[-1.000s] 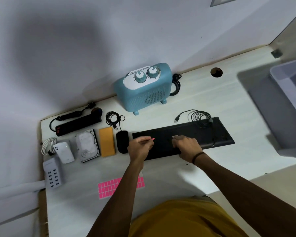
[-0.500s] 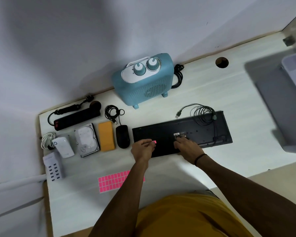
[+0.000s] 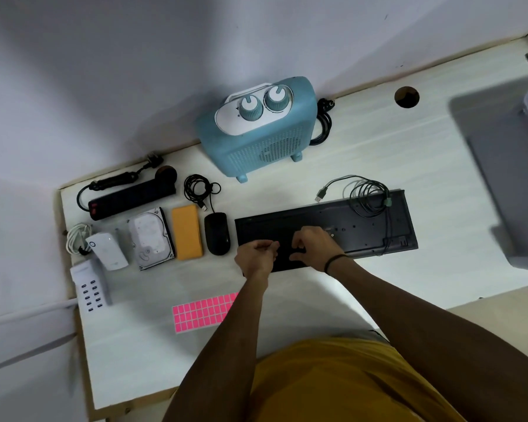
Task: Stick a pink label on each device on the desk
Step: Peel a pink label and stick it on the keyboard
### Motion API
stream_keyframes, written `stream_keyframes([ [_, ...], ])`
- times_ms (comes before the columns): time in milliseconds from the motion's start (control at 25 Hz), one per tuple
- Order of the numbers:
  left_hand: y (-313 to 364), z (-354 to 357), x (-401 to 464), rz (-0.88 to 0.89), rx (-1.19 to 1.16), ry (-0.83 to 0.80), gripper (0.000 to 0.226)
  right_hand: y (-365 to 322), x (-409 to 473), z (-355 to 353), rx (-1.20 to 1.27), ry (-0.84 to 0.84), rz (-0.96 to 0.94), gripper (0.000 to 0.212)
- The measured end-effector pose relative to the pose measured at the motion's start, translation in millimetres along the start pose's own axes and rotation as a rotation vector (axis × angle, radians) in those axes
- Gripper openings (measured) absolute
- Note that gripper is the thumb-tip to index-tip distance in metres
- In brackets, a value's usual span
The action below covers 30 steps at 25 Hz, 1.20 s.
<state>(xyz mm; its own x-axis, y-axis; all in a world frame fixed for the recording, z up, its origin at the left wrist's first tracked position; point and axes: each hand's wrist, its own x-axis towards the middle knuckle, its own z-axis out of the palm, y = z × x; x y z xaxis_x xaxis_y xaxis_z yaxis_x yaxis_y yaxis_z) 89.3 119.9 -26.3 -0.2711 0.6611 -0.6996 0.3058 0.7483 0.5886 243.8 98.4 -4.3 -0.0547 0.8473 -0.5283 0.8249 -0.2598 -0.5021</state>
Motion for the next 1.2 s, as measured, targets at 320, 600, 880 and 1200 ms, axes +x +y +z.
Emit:
stream_keyframes([
  [320,-1,-10,12,0.127,0.378,0.064,0.039,-13,9,9,0.19,0.078,0.192,0.023],
  [600,-14,-16,21,0.151,0.281,0.006,0.03,-29,20,17,0.226,0.137,0.404,0.044],
  [880,-17,-12,25,0.131,0.316,0.055,0.044,-30,27,17,0.288,0.15,0.499,0.032],
  [1200,-13,-21,-2,0.48,0.604,-0.129,0.012,-9,1,9,0.153,0.1,0.311,0.004],
])
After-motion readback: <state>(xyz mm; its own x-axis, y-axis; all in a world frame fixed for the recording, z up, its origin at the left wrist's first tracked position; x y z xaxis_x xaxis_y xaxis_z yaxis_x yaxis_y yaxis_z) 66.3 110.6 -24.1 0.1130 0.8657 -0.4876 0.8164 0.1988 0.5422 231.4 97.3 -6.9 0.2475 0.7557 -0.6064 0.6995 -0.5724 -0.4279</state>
